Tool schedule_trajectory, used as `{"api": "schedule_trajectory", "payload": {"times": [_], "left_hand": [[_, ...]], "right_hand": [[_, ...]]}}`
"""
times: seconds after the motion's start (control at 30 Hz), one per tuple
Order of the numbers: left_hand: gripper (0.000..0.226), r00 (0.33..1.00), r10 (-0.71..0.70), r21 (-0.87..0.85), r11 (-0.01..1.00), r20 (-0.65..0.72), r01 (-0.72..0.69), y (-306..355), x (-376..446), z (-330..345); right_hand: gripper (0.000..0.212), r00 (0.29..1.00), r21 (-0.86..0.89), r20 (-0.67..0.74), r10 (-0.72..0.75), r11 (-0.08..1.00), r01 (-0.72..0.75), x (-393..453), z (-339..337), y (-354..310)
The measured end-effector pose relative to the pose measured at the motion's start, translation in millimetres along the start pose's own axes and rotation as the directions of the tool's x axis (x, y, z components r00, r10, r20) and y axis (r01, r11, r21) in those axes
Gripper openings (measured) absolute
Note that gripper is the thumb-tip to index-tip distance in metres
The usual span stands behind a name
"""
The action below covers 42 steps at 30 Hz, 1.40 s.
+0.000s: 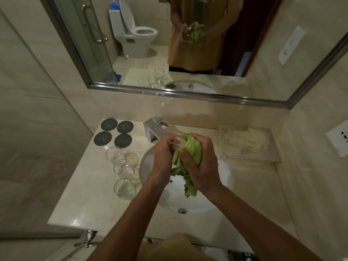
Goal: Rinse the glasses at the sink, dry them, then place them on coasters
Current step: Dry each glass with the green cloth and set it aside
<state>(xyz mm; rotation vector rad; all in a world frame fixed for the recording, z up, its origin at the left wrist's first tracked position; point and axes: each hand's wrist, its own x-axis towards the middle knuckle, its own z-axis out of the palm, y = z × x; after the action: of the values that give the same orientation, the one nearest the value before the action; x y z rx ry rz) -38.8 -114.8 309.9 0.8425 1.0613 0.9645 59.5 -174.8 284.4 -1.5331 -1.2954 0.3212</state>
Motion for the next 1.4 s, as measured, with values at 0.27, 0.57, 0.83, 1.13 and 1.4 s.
{"api": "schedule_trajectory", "payload": {"times": [0.27,0.57,0.83,1.13,1.4], "left_hand": [[0.032,0.958,0.287,0.017,0.958,0.001,-0.287,7.6,-10.8,11.2],[0.039,0.989,0.141,-0.053,0.989,0.043,-0.138,2.2,-3.2,12.0],[0.041,0.917,0.398,0.141,0.909,-0.016,-0.392,7.5,-13.8,14.4],[0.052,0.896,0.443,0.282,0.858,0.015,-0.429,2.3,-13.7,7.1],[0.031,0.983,0.184,0.034,0.982,-0.008,-0.184,4.3,0.9,3.4]], "right_hand": [[0.030,0.958,0.339,-0.163,0.236,0.925,-0.170,-7.7,13.3,-23.5],[0.058,0.965,-0.095,-0.173,-0.195,0.979,0.180,-18.7,9.5,-5.7],[0.051,0.888,-0.408,0.029,-0.458,0.806,0.429,12.7,-16.3,-5.7],[0.042,0.923,-0.055,0.322,0.211,0.977,-0.205,40.0,-33.3,-29.0],[0.048,0.997,0.010,-0.002,0.075,0.997,-0.075,8.7,-9.6,-24.9]]}}
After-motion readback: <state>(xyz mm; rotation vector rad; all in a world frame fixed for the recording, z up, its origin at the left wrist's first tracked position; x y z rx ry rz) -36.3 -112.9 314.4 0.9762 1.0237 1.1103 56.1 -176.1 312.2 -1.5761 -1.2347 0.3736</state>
